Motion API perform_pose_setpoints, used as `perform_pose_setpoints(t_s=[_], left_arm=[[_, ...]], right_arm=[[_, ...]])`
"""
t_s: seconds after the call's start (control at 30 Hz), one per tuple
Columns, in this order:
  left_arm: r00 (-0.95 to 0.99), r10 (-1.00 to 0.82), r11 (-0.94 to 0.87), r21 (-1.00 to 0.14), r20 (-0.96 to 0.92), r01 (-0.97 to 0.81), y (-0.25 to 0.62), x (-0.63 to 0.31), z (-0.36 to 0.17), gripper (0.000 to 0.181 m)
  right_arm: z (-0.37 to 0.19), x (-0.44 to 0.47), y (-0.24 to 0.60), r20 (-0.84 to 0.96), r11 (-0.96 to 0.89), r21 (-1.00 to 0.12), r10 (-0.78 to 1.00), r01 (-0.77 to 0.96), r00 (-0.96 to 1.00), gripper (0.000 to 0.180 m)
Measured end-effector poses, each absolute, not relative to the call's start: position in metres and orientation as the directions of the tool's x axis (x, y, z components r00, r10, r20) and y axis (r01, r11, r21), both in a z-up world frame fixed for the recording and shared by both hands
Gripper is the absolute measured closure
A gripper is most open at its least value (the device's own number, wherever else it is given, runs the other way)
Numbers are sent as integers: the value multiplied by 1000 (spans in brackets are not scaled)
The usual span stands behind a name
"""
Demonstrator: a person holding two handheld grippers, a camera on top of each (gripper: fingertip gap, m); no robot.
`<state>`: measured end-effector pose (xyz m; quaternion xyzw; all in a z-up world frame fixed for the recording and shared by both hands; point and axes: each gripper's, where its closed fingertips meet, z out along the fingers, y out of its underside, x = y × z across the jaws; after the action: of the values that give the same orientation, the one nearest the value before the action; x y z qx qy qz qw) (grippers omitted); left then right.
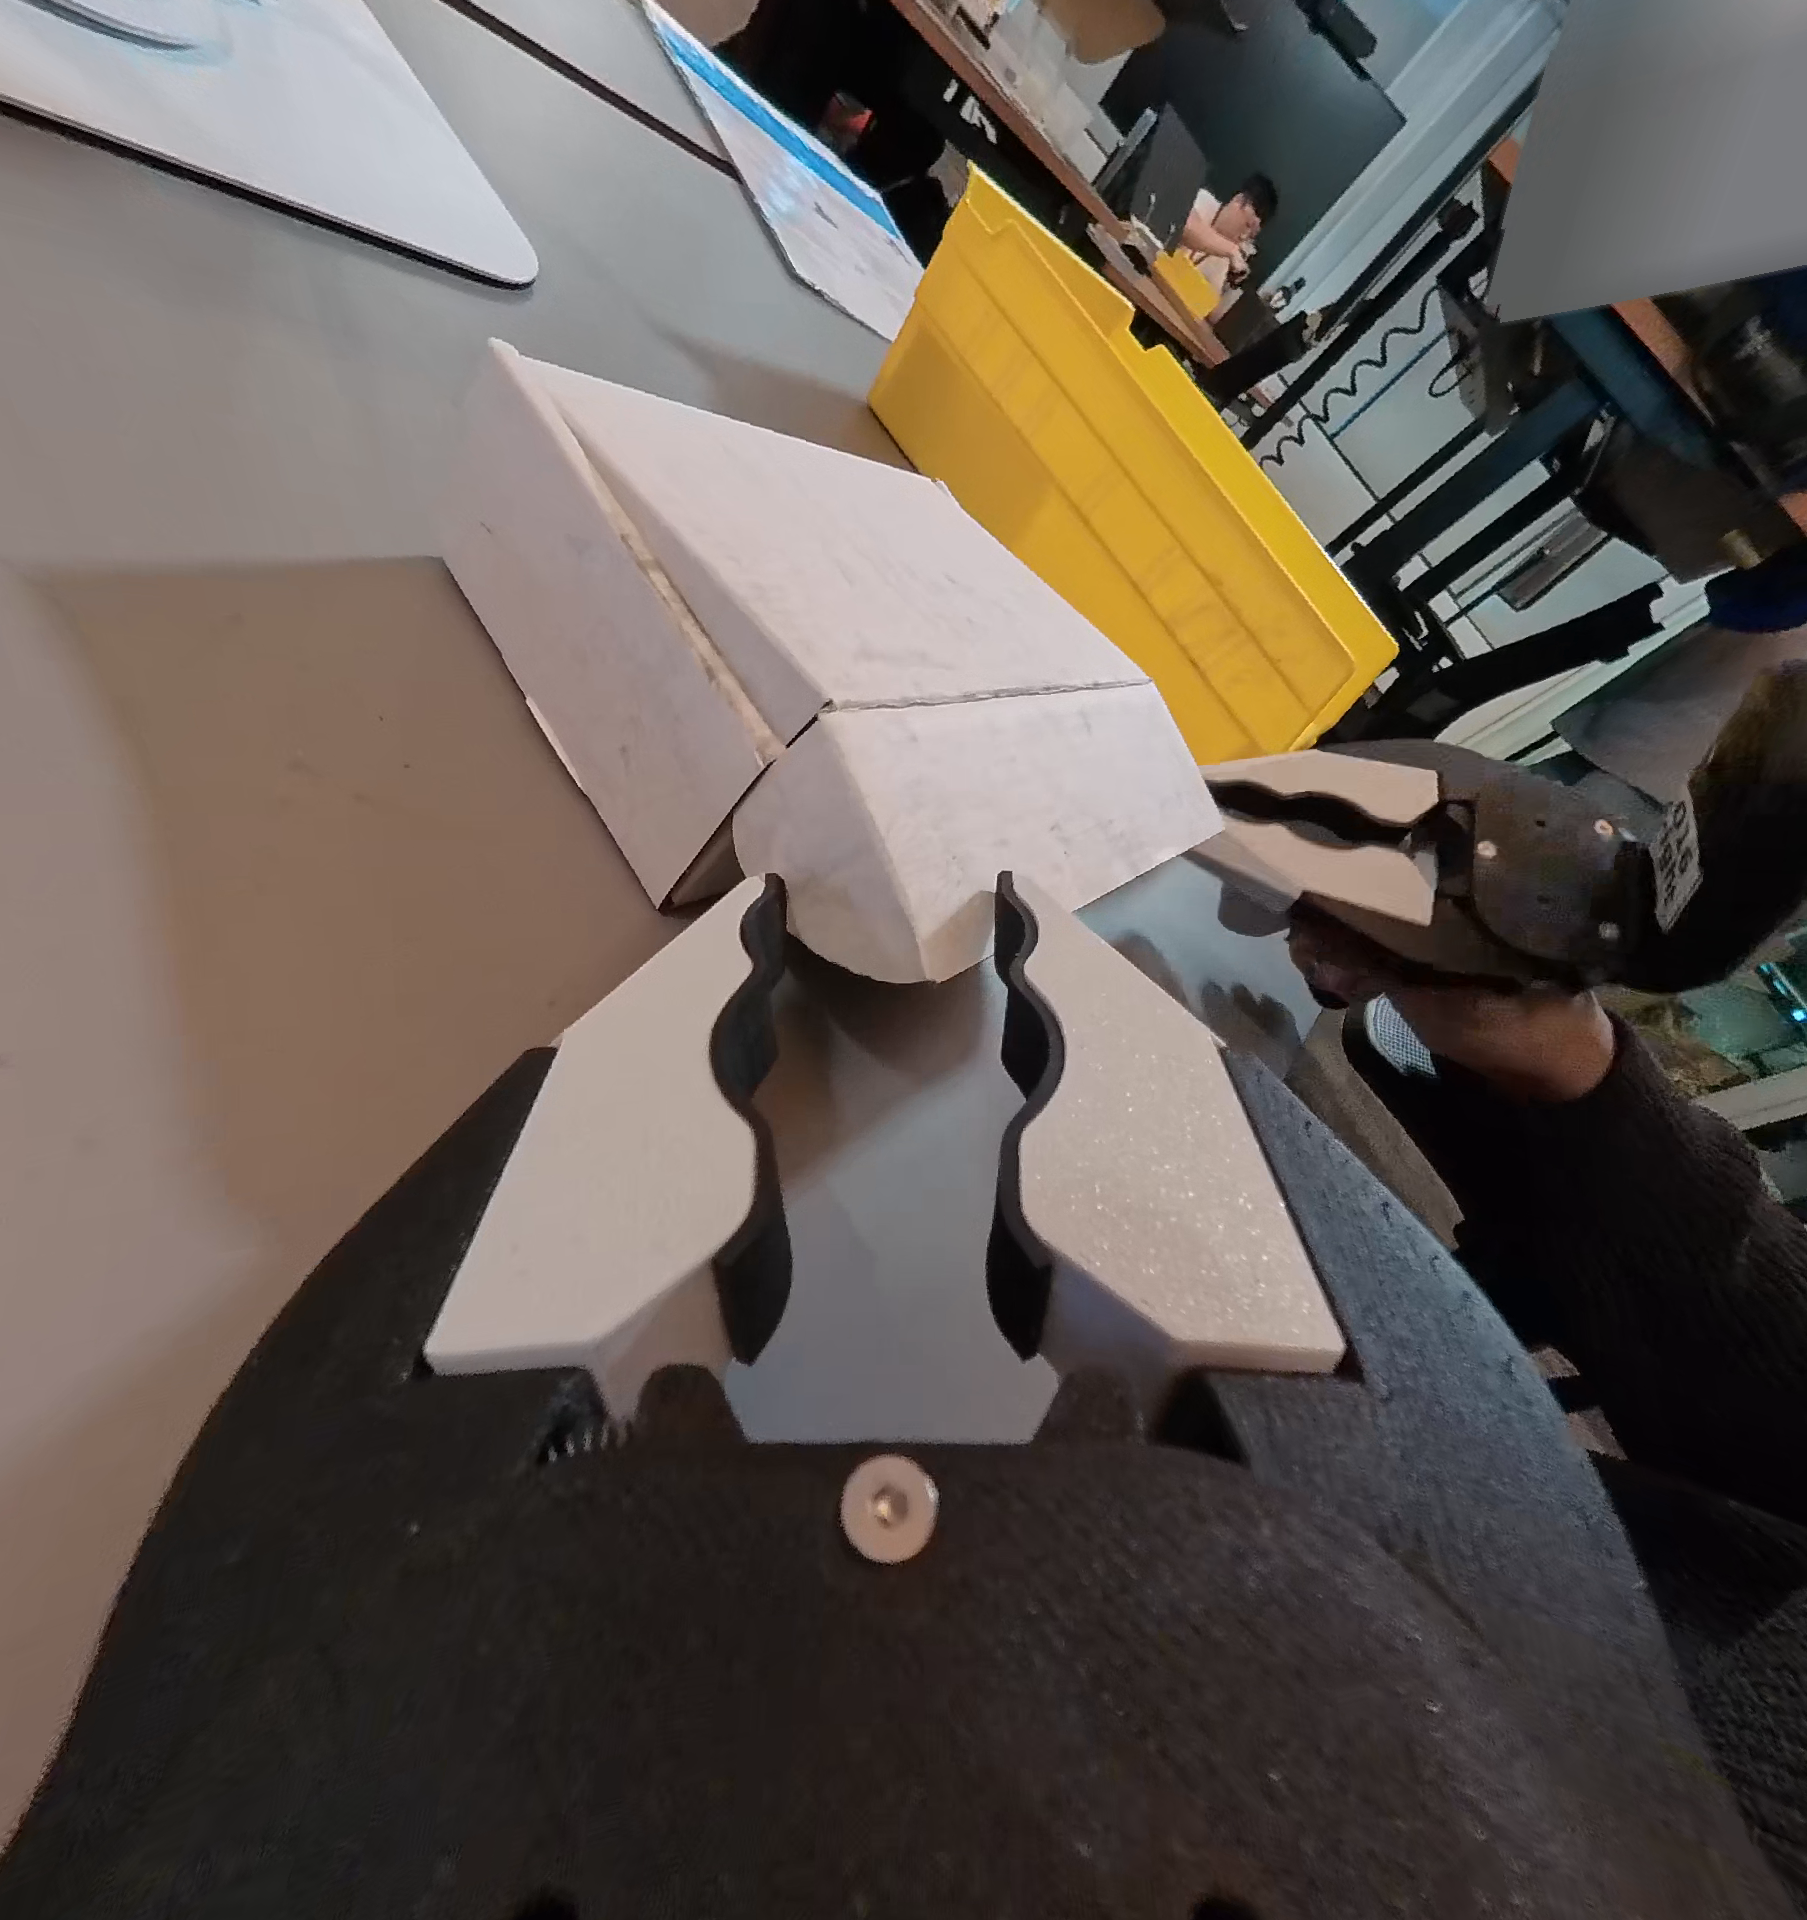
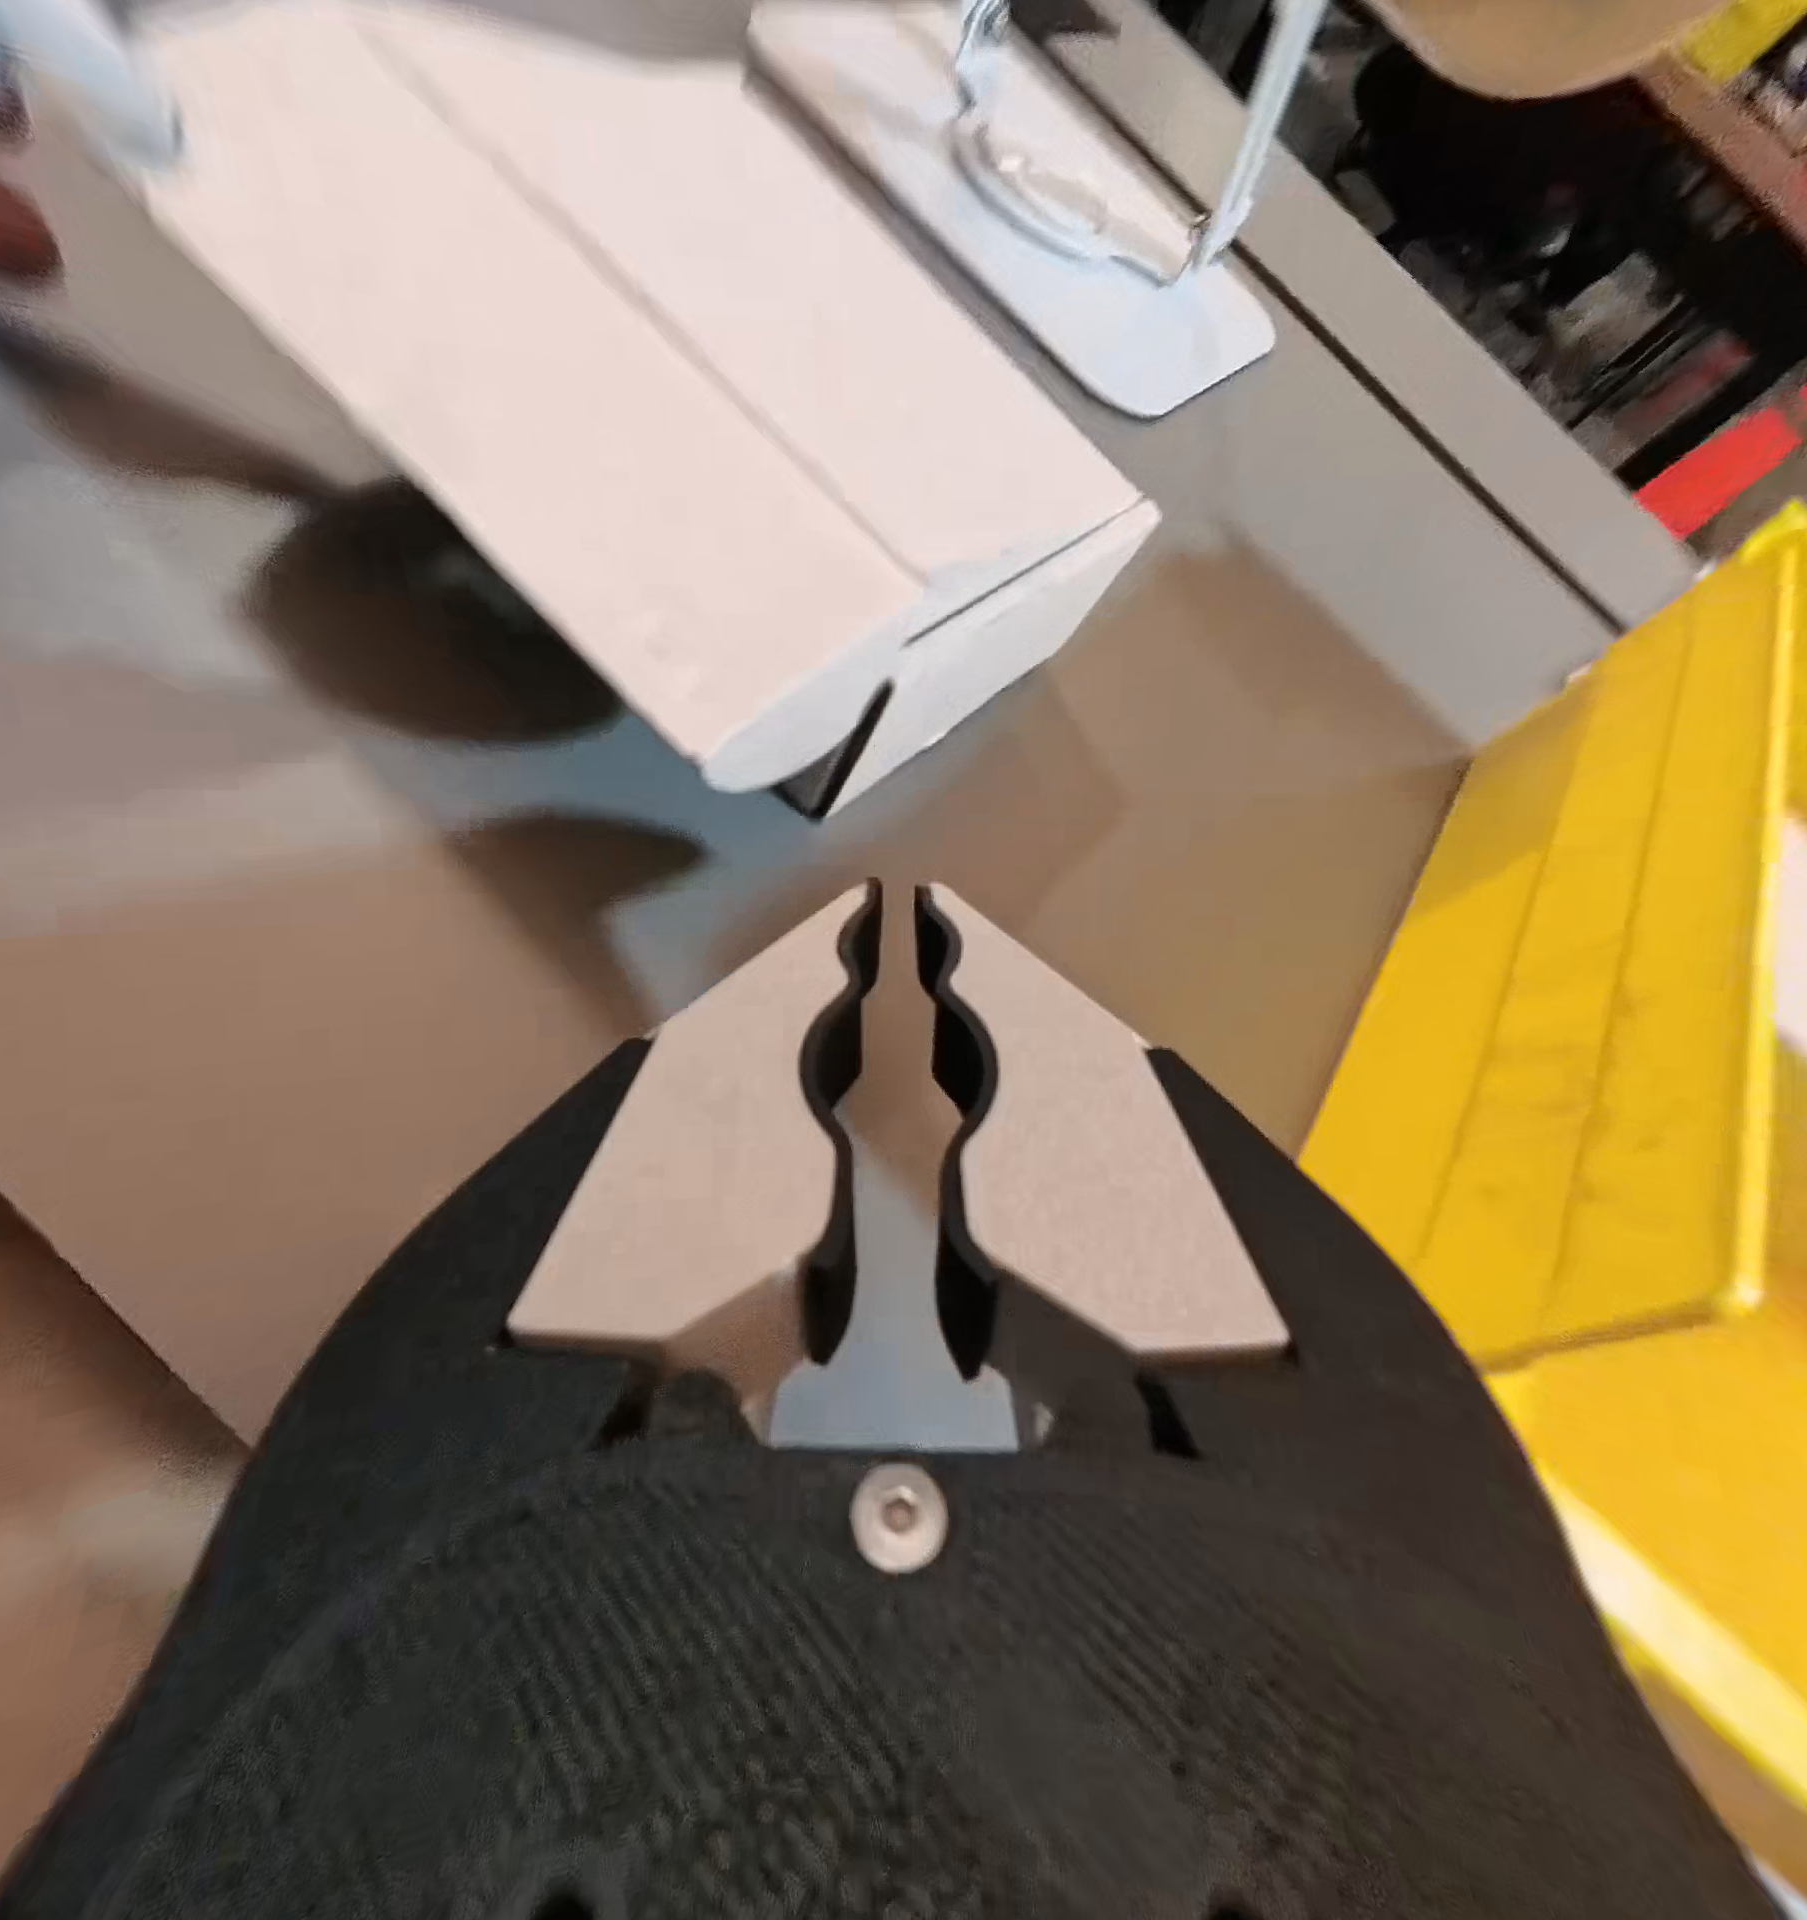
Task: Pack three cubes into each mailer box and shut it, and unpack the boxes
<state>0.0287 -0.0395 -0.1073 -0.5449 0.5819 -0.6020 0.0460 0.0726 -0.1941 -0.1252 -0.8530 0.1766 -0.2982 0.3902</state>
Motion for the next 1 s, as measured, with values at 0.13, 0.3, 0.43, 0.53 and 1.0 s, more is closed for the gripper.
perform_pose_setpoints(t_s=[0.13,0.3,0.43,0.53,1.0], left_arm=[[-407,-688,-319,-754,601,-574,-40,29,-106,143],[-409,-689,-318,-756,599,-572,-40,29,-106,143],[-408,-696,-313,-761,591,-568,-40,30,-106,143],[-409,-697,-310,-763,588,-567,-40,30,-106,143],[-409,-698,-306,-761,588,-572,-41,30,-107,143]], right_arm=[[-95,72,-185,43,-321,-927,-610,-197,791,171],[-79,63,-172,-199,-108,-946,-548,-305,812,149],[-84,60,-162,-264,-98,-927,-516,-362,815,142],[-86,63,-161,-257,-101,-927,-526,-360,811,142],[-92,62,-158,-341,-85,-897,-490,-433,802,158]])
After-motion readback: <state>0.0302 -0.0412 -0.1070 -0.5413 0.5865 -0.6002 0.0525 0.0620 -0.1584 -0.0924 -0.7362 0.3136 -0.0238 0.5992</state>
